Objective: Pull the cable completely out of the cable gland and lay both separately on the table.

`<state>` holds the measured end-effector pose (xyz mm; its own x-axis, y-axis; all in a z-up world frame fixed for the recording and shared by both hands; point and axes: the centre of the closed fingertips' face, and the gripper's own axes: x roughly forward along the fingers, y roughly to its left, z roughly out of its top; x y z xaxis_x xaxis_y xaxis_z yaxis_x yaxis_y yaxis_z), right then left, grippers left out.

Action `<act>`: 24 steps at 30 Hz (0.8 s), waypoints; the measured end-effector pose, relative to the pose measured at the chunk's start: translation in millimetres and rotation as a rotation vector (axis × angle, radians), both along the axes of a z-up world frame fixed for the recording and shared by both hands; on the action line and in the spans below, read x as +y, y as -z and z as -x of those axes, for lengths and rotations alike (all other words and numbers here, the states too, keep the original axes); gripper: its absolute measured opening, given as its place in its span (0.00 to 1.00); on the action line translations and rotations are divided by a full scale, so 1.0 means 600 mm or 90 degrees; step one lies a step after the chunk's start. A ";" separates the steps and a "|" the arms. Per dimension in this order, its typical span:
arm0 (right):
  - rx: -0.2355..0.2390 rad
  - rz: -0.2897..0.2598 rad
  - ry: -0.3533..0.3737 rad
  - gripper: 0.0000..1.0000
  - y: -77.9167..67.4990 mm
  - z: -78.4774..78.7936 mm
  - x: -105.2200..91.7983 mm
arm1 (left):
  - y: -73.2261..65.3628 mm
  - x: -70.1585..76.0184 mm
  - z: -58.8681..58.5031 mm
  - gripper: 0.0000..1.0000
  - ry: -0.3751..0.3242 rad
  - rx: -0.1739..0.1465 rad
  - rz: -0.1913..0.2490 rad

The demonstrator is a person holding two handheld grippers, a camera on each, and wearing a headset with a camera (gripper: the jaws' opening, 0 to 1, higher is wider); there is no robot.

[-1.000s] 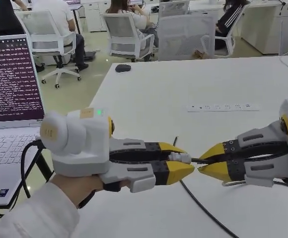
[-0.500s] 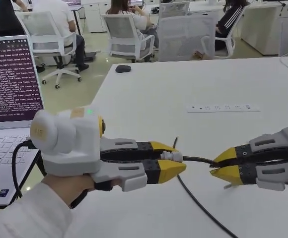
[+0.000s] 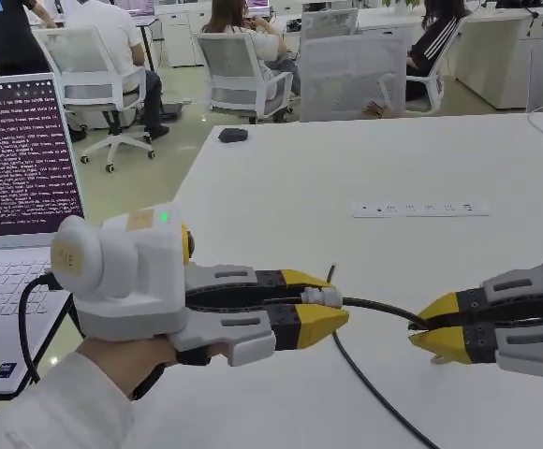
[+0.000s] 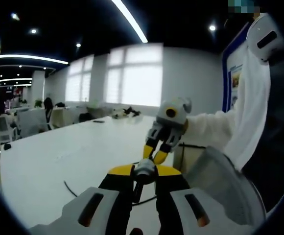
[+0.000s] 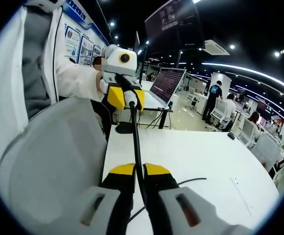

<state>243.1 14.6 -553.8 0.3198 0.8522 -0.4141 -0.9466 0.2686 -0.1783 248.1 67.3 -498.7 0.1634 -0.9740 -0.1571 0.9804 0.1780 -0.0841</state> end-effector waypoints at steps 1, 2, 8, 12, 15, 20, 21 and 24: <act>0.002 -0.001 0.000 0.06 0.001 0.000 0.001 | -0.002 0.000 0.000 0.17 -0.001 0.000 0.003; 0.003 -0.002 -0.001 0.06 0.002 0.000 0.002 | -0.003 0.001 0.000 0.16 -0.002 -0.001 0.005; 0.009 -0.023 -0.011 0.10 -0.008 0.002 0.020 | 0.003 0.001 0.002 0.16 -0.001 0.000 -0.008; -0.005 -0.027 -0.029 0.11 -0.020 0.002 0.042 | 0.006 0.000 0.003 0.16 -0.002 0.006 -0.005; -0.010 -0.032 -0.039 0.11 -0.025 0.000 0.055 | 0.007 -0.001 0.004 0.16 -0.003 0.011 -0.004; -0.017 -0.034 -0.048 0.08 -0.027 -0.004 0.069 | 0.008 0.005 0.001 0.16 -0.009 0.016 -0.001; -0.016 -0.035 -0.051 0.06 -0.027 -0.003 0.070 | 0.008 0.007 0.000 0.16 -0.011 0.016 0.000; -0.015 -0.033 -0.056 0.05 -0.024 -0.002 0.073 | 0.008 0.009 -0.002 0.16 -0.014 0.021 0.002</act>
<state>244.4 58.4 -539.3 0.2516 0.8977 -0.3616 -0.9627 0.1937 -0.1890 249.0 72.9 -503.7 0.1789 -0.9709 -0.1591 0.9731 0.1984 -0.1170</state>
